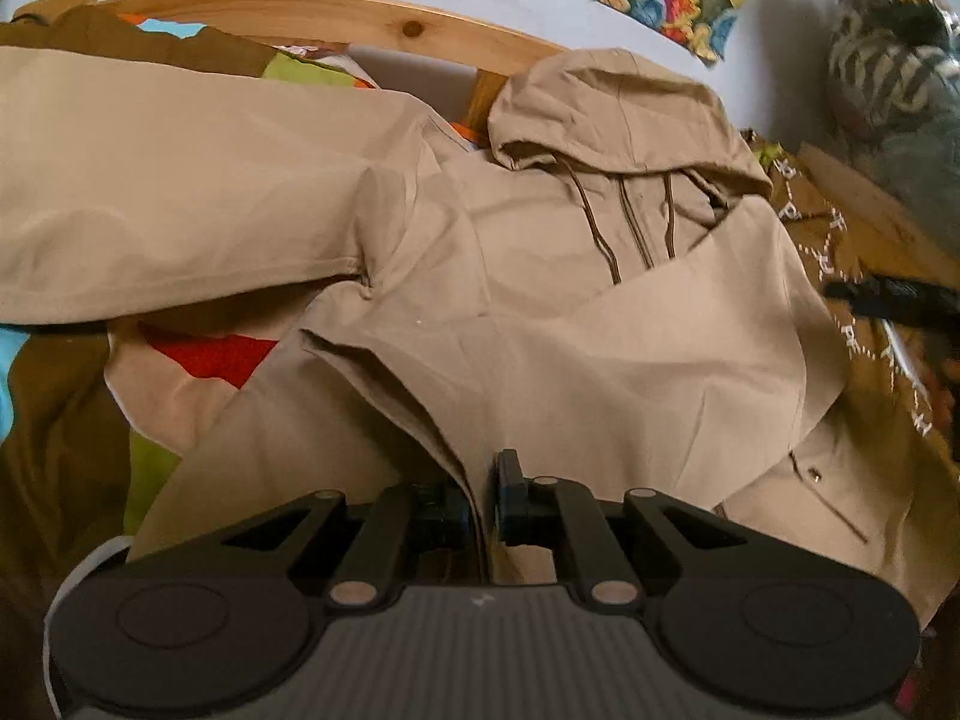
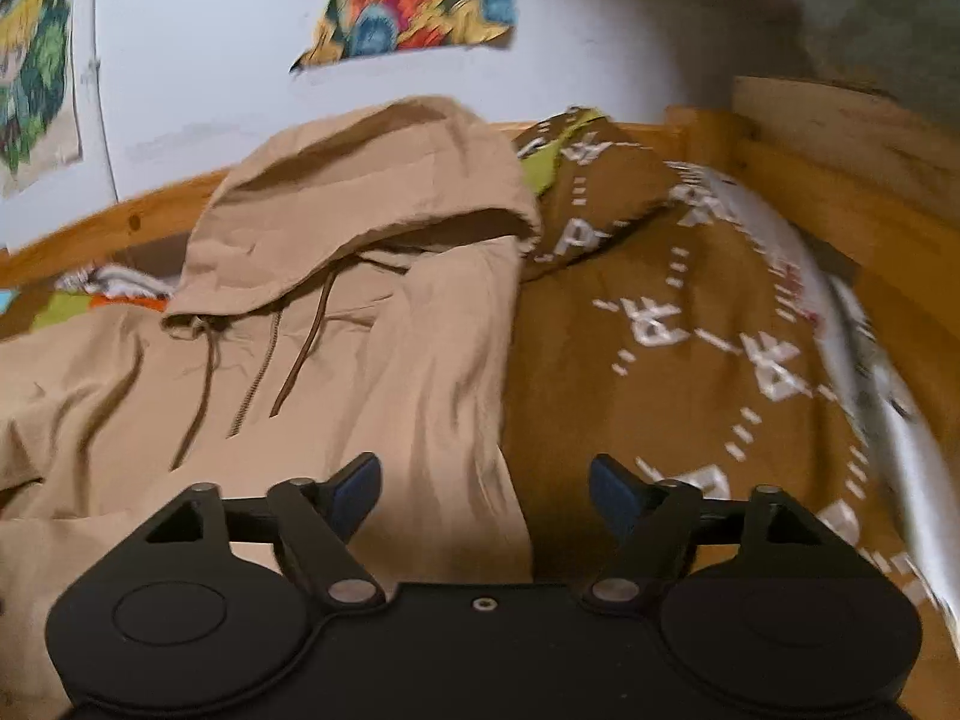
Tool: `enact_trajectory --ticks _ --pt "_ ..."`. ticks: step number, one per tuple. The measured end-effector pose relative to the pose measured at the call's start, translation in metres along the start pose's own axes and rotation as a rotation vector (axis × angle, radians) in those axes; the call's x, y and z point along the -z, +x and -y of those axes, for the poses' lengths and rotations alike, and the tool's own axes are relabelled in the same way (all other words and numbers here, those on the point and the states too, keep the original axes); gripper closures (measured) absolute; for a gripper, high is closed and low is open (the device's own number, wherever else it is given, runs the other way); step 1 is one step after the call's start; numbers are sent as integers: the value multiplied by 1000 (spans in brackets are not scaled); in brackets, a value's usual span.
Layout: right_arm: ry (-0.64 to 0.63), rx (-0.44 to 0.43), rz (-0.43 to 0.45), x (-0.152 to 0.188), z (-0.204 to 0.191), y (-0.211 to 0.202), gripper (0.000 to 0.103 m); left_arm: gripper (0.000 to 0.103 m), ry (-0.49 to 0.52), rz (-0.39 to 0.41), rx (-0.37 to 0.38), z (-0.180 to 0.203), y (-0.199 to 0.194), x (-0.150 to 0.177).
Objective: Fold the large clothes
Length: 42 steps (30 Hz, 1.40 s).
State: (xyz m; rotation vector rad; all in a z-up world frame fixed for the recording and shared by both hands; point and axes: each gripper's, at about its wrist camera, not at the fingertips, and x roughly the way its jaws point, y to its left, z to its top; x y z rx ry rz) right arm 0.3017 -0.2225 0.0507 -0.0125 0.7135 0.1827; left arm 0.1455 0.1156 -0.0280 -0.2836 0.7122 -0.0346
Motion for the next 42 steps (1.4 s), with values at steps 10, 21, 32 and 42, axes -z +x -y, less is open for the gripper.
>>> enact_trajectory --ticks 10,21,32,42 --pt "-64 144 9 6 -8 26 98 89 14 -86 -1 10 6 15" --pt "-117 138 96 37 -27 -23 39 28 -70 43 -46 -9 -45 13" --pt "-102 -103 165 116 -65 -127 2 16 -372 401 -511 -110 -155 -35" --pt "-75 -171 127 125 -70 -120 2 27 -865 454 -599 -197 -144 -39"
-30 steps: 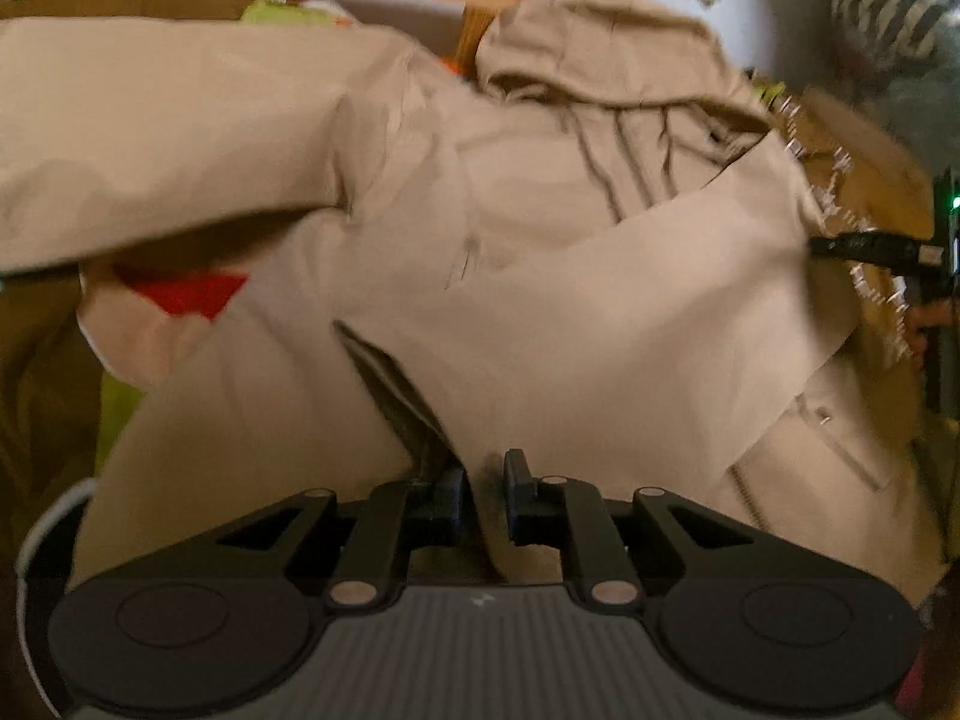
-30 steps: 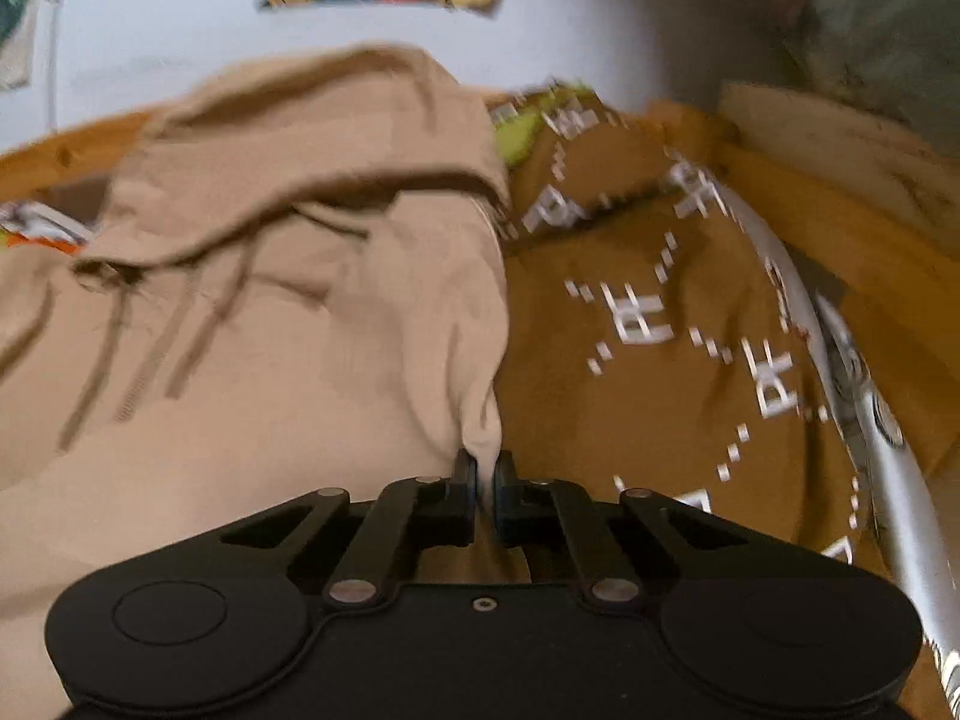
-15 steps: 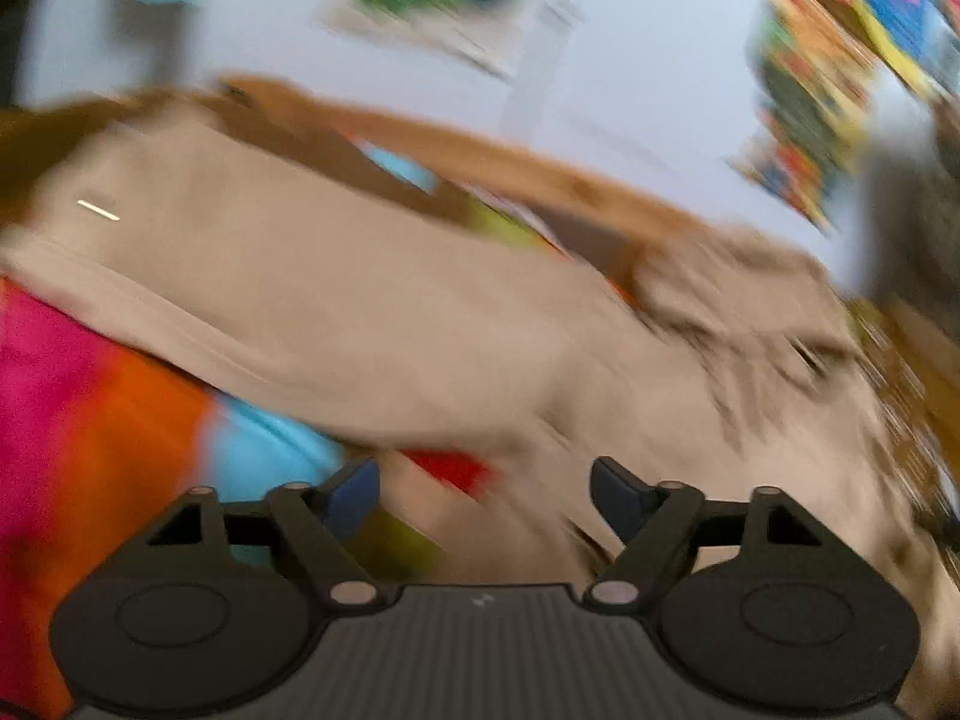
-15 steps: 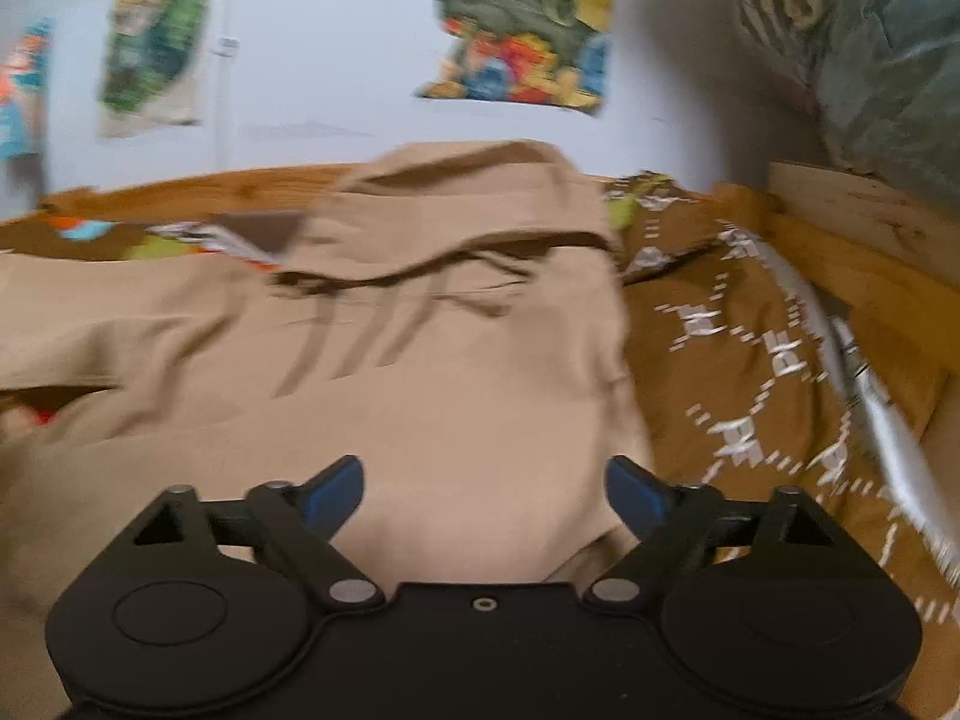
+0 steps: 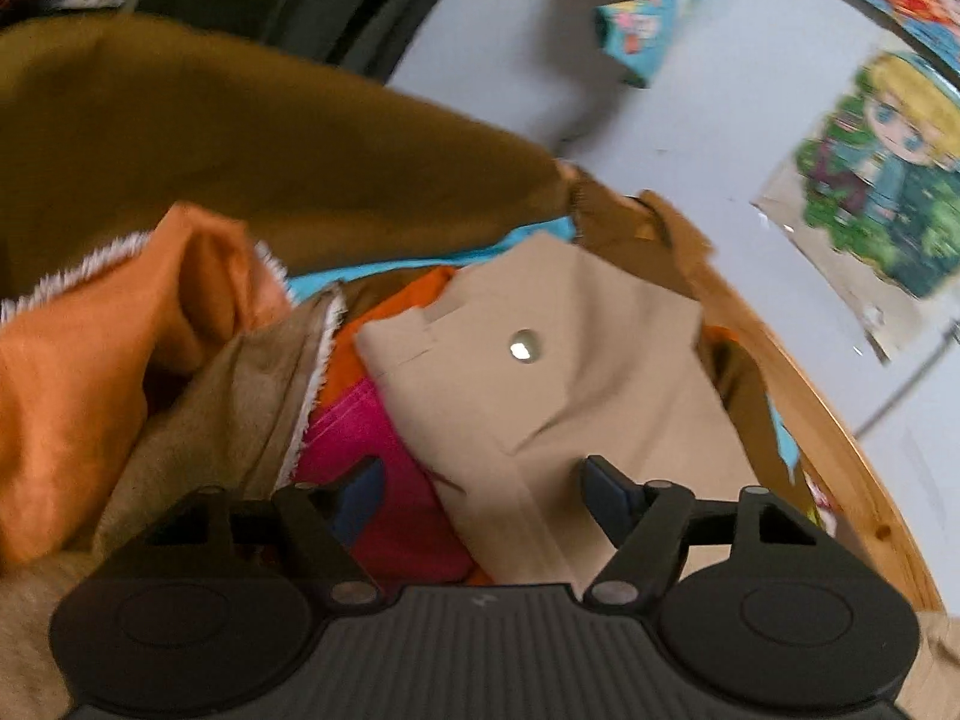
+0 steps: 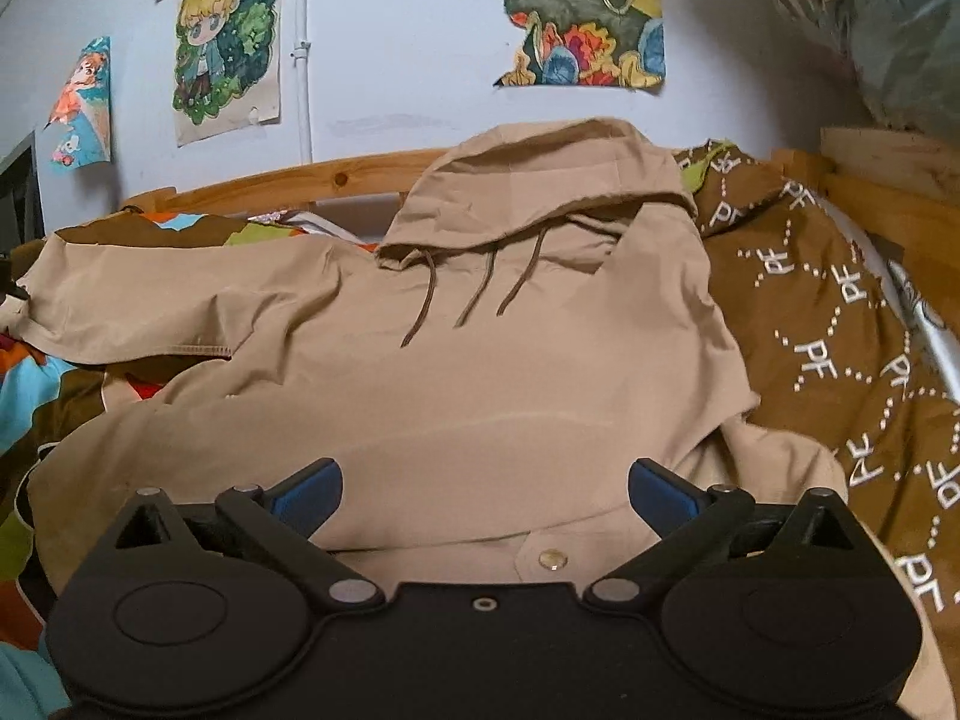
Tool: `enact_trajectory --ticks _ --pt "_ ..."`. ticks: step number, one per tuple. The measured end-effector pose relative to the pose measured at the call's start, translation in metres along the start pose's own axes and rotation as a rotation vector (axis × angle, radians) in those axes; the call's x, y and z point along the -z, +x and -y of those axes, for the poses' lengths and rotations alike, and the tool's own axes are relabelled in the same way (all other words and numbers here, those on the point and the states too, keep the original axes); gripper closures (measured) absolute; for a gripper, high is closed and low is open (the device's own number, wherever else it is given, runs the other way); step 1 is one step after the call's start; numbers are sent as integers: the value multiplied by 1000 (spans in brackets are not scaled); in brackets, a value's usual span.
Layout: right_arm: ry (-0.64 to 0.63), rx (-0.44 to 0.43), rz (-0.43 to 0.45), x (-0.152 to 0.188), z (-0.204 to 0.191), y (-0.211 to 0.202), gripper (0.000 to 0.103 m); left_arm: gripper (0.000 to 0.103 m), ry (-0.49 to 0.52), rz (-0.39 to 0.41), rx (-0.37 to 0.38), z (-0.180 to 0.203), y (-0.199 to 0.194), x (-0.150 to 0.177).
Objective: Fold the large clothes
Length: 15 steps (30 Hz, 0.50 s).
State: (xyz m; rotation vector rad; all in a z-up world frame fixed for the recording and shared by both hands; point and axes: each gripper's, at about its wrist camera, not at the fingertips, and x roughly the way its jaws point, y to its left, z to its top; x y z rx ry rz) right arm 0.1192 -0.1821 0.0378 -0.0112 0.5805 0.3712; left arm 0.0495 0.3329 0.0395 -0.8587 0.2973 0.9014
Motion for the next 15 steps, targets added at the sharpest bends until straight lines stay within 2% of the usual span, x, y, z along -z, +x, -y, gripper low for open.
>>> enact_trajectory --ticks 1,2,3,4,5,6,8,11,15 --pt "6 -1 -7 2 0 1 2 29 -16 -1 -3 0 4 0" --pt "11 -3 -12 3 1 2 2 40 -26 4 -6 -3 4 3" --pt "16 -6 -17 3 1 3 2 60 -31 3 -8 -5 5 3" --pt "19 -8 -18 4 1 3 2 70 -30 -6 -5 -3 8 3" --pt "20 -10 -18 4 2 3 2 73 -27 -6 -11 -1 8 3" --pt "22 -13 -16 4 1 2 2 81 -26 12 -8 1 4 5" --pt "23 -13 -9 4 1 2 2 90 -6 54 30 4 -7 7" --pt "31 -16 5 1 1 -2 2 98 34 153 103 15 -40 13" --pt "38 -24 37 -5 3 -9 2 101 224 292 245 60 -85 18"
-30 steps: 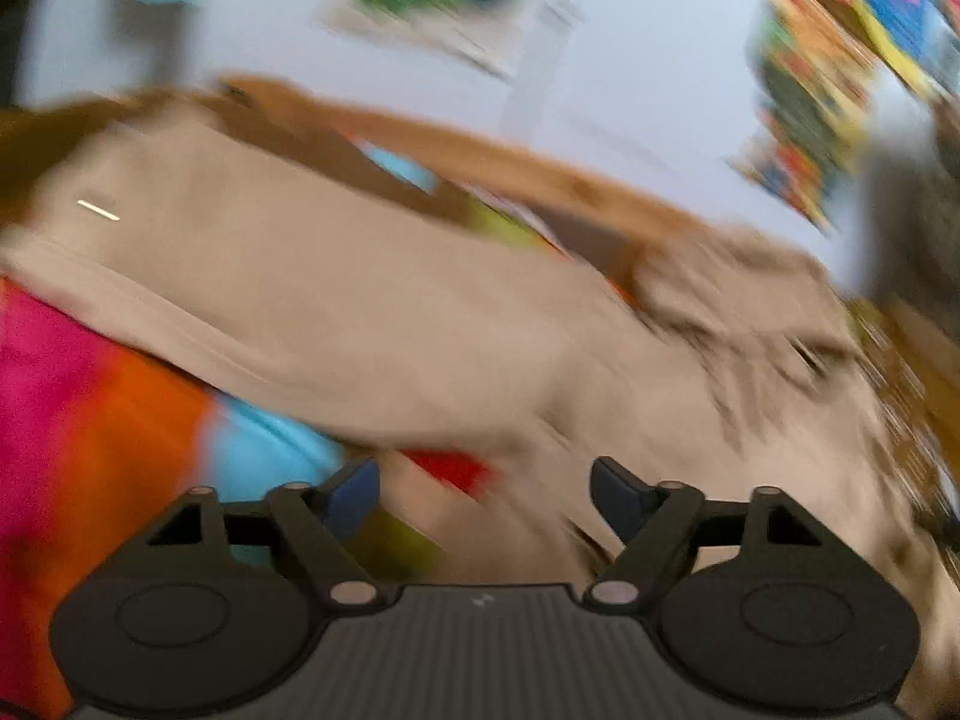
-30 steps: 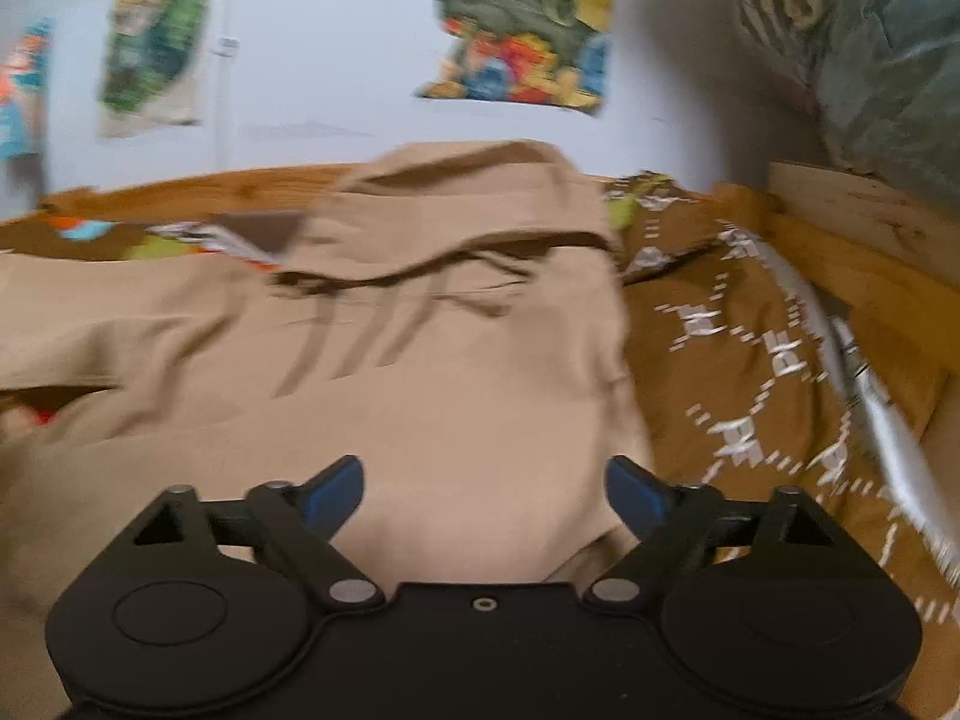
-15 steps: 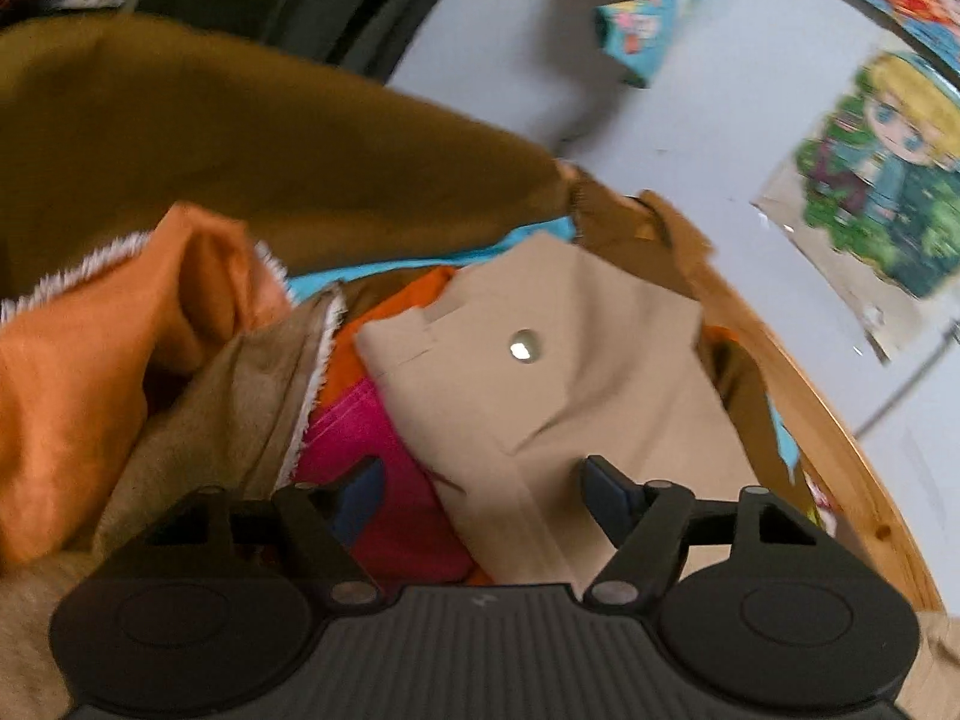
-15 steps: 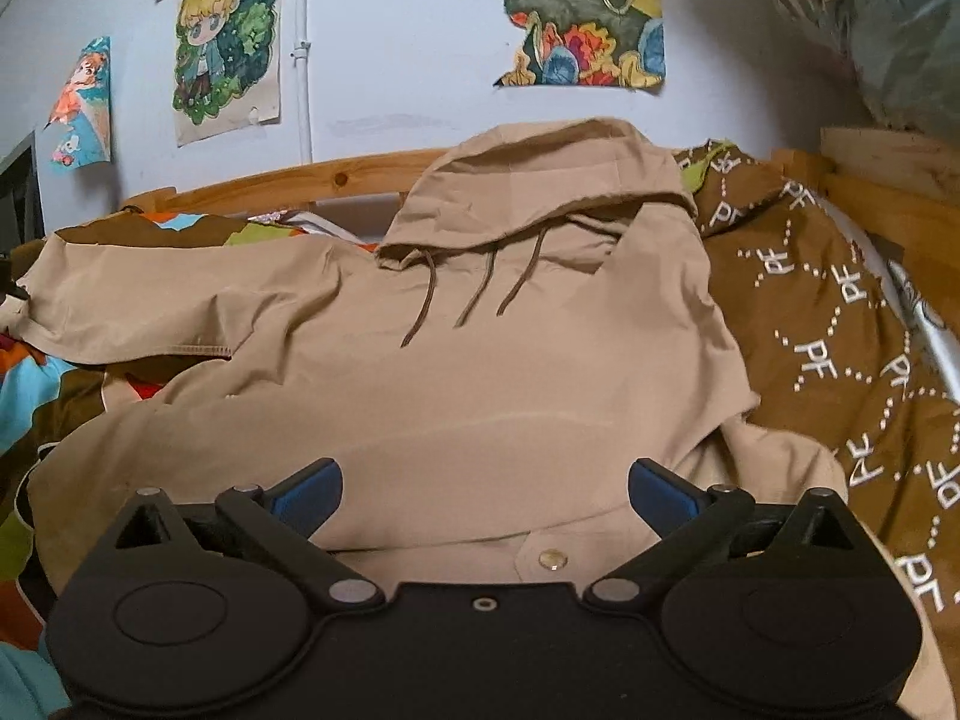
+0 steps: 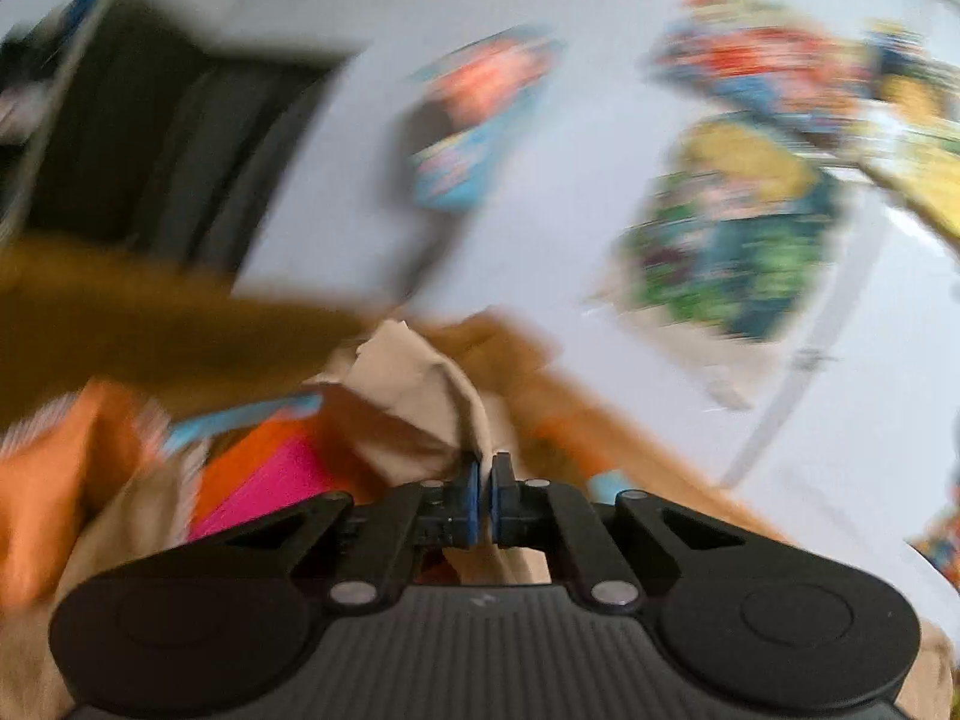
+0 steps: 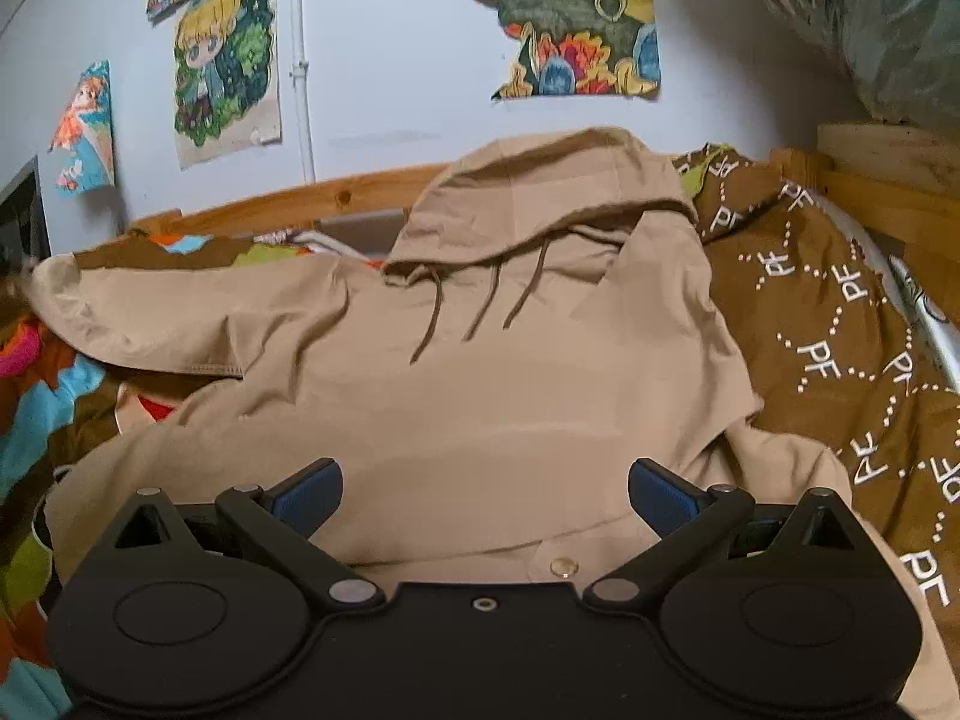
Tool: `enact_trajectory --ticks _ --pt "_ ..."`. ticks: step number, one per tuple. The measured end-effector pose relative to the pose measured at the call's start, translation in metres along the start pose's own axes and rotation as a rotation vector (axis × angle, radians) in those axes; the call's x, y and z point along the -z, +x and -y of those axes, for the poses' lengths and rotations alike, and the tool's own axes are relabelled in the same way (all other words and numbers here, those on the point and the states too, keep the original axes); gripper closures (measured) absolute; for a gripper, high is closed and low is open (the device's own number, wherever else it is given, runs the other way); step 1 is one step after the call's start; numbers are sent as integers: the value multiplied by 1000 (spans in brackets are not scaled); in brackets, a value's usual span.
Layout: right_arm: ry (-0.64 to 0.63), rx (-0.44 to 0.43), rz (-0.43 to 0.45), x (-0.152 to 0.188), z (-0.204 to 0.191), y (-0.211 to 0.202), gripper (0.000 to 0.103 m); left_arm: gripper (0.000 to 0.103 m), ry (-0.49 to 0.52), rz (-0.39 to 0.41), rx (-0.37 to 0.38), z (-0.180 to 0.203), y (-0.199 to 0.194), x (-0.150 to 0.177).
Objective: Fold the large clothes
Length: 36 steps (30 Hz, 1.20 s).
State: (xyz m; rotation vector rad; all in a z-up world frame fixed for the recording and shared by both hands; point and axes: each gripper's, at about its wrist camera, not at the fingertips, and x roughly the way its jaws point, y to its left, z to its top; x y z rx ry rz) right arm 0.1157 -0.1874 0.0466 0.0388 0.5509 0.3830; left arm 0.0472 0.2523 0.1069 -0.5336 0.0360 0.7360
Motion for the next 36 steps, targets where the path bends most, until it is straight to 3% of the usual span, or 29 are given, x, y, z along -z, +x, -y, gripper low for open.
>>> enact_trajectory --ticks 5,8,12,17,21,23,25,26,27,31,34,36 --pt "42 1 45 -7 10 -11 2 102 267 80 316 104 -38 -17" --pt "79 19 79 -11 21 -18 2 102 367 75 502 163 -62 -12" --pt "128 67 130 -14 38 -27 2 102 503 -18 728 237 -80 27" --pt "160 176 165 -12 64 -31 2 102 645 -197 924 288 -94 118" --pt "165 252 161 -7 82 -27 2 101 679 -365 988 295 -88 192" --pt "162 279 150 -2 90 -22 2 99 684 -490 998 289 -83 226" --pt "176 301 138 2 98 -19 2 81 657 -600 1015 282 -80 245" --pt "185 307 133 4 101 -18 2 53 635 -631 1034 275 -80 250" --pt "194 313 130 6 104 -16 2 30 624 -639 1048 268 -81 251" --pt "198 308 129 13 105 -14 3 24 654 -617 1043 242 -78 236" --pt "153 276 119 14 96 -9 11 24 679 -564 893 220 -58 214" --pt "106 243 109 15 87 -3 18 24 663 -535 712 201 -31 202"
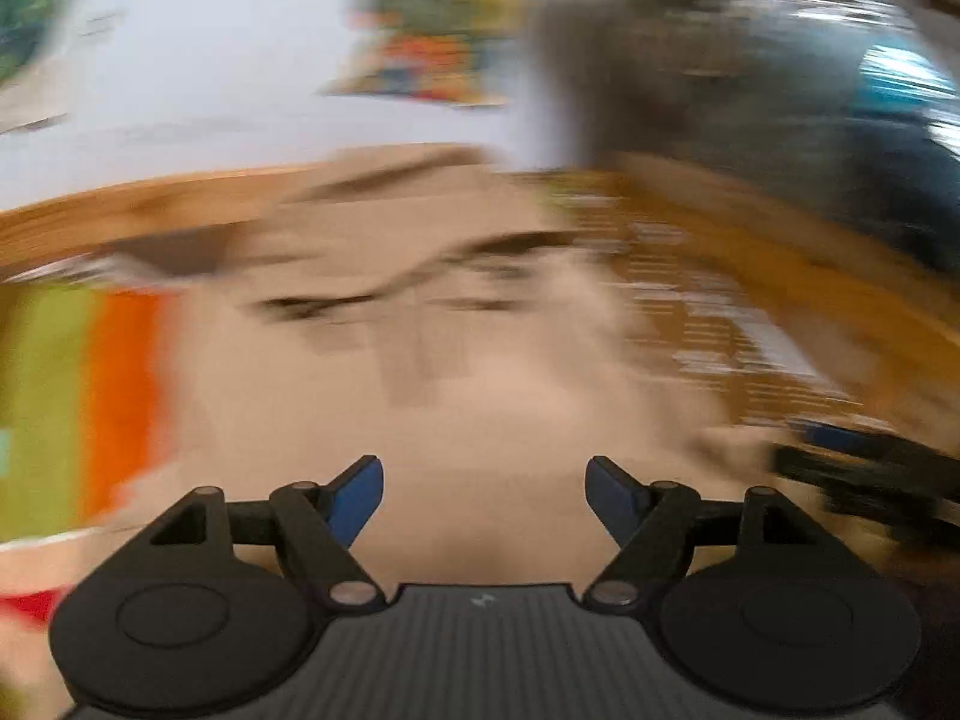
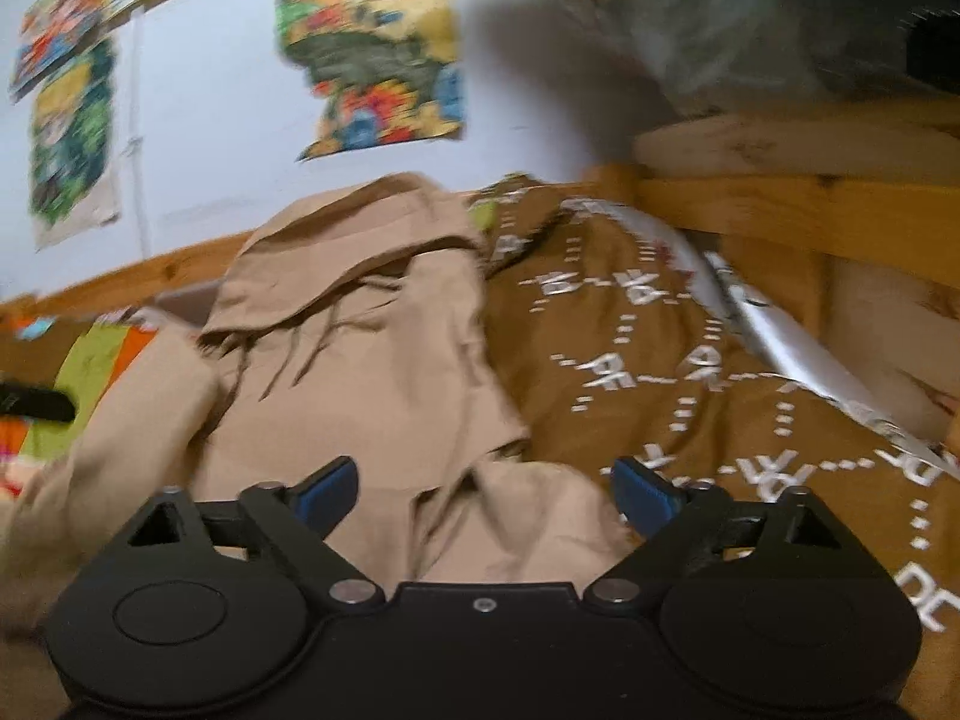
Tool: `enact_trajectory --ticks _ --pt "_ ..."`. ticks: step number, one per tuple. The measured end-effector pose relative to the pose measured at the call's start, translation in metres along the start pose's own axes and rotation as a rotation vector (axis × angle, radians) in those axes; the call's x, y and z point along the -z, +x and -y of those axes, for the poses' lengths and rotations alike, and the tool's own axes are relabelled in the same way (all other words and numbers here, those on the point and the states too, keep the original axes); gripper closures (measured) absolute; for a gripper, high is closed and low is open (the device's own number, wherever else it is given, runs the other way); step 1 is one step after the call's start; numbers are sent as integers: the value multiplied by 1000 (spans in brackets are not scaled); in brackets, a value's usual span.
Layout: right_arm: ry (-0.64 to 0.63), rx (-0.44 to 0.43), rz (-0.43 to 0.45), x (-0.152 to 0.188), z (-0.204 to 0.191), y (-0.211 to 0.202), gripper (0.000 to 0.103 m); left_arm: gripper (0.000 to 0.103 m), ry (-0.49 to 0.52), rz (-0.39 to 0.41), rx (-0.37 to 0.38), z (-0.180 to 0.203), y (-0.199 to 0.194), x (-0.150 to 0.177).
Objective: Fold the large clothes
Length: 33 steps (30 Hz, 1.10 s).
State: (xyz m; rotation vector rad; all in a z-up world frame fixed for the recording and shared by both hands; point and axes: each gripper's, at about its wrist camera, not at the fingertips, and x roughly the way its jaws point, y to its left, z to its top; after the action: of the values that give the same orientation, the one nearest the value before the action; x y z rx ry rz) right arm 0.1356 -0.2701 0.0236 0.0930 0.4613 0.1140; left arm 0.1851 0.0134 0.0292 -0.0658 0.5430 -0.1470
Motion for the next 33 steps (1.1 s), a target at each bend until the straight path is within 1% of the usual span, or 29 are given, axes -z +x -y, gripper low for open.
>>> enact_trajectory --ticks 1,2,5,6,7,8,9,10,11,12,13,14,15,16,17,18,20,22,23,24,25,26,28,30,31,32,33 --pt "-34 -28 -3 1 -6 3 24 24 -39 -3 -75 -18 2 -1" --pt "-70 -52 -8 1 -11 8 26 25 -90 -5 -148 -41 5 0" --pt "-165 -104 -36 -1 -26 27 33 27 -188 -24 -277 -91 21 -2" --pt "-196 -106 -49 -1 -30 35 36 27 -208 -33 -302 -102 26 -3" --pt "-214 -105 -69 1 -33 42 38 27 -229 -46 -316 -113 31 -3" --pt "-218 -103 -91 3 -33 49 40 27 -254 -69 -314 -124 37 -4" --pt "-197 -102 -123 5 -32 55 45 27 -273 -86 -305 -130 41 -4" --pt "-176 -97 -159 9 -29 61 55 27 -297 -109 -286 -137 46 -3" --pt "-159 -90 -190 12 -27 65 61 27 -323 -126 -267 -141 52 -1" --pt "-150 -86 -209 15 -27 67 72 28 -346 -132 -254 -144 56 0" --pt "-151 -85 -211 17 -27 68 83 29 -372 -138 -235 -147 61 2" --pt "-154 -84 -202 17 -28 67 87 41 -385 -146 -220 -148 66 4" --pt "-155 -87 -189 17 -29 64 94 64 -388 -159 -207 -149 71 4" --pt "-152 -88 -175 15 -28 60 103 69 -379 -177 -218 -148 75 4" --pt "-146 -92 -156 14 -27 55 103 80 -356 -177 -248 -145 76 6" --pt "-138 -88 -135 11 -26 48 103 85 -346 -165 -254 -143 77 6" --pt "-117 -60 -88 3 -24 31 103 90 -385 -103 -286 -142 67 7" --pt "-112 0 -45 -4 -23 12 103 91 -446 -39 -317 -142 56 9" --pt "-109 22 -38 -5 -21 5 103 91 -464 -24 -322 -142 52 11" --pt "-101 36 -50 -5 -19 4 103 92 -459 -27 -332 -141 53 13" --pt "-98 41 -84 -2 -17 6 103 92 -440 -48 -347 -140 57 15" --pt "-100 37 -133 3 -17 13 103 91 -421 -89 -361 -141 66 16" --pt "-82 32 -216 19 -14 29 103 88 -403 -123 -375 -142 76 18" --pt "-54 40 -250 25 -10 33 103 78 -385 -129 -384 -140 76 18" --pt "-56 46 -241 23 -11 31 97 74 -376 -125 -388 -139 75 17" --pt "-68 54 -223 19 -13 28 92 64 -374 -121 -383 -138 72 17" --pt "-86 56 -197 15 -16 25 82 50 -378 -115 -374 -136 68 17"
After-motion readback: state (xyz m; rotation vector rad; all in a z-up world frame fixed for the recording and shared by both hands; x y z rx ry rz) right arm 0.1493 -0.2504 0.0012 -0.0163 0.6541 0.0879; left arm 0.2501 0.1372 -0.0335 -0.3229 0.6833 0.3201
